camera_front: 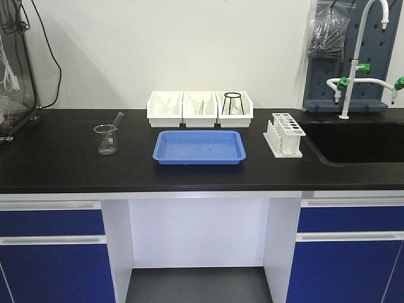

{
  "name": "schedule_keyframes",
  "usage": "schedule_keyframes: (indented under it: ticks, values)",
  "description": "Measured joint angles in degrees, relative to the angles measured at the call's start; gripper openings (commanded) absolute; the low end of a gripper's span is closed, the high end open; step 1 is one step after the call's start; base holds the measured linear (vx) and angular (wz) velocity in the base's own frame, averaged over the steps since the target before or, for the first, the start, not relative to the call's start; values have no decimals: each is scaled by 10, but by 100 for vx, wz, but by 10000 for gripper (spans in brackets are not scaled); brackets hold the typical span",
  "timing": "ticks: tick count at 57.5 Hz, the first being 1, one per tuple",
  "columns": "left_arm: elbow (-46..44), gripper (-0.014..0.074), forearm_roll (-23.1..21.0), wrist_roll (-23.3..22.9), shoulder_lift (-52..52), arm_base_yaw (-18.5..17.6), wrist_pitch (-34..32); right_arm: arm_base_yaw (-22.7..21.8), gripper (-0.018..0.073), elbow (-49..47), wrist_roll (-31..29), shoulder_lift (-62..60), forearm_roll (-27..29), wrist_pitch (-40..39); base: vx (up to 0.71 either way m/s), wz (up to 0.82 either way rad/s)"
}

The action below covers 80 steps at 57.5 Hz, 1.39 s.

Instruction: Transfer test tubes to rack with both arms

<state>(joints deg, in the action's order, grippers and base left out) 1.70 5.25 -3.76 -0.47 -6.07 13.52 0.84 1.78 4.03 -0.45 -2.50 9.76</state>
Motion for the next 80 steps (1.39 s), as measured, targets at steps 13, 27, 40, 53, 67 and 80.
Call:
schedule_keyframes:
  ticks: [13, 27, 40, 53, 67, 80]
  values:
    - [0, -20, 0, 0, 0, 0, 0, 0, -8, 0, -1, 0, 0, 0, 12, 4]
    - [0, -20, 0, 0, 0, 0, 0, 0, -8, 0, -1, 0, 0, 0, 25, -9]
    - [0, -20, 0, 0, 0, 0, 0, 0, -8, 0, -1, 0, 0, 0, 30, 5]
    - [0, -20, 0, 0, 0, 0, 0, 0, -8, 0, -1, 0, 0, 1, 34, 14]
    - [0, -20, 0, 0, 0, 0, 0, 0, -8, 0, -1, 0, 0, 1, 37, -1]
    - [0, -20, 0, 0, 0, 0, 0, 0, -8, 0, -1, 0, 0, 1, 37, -4]
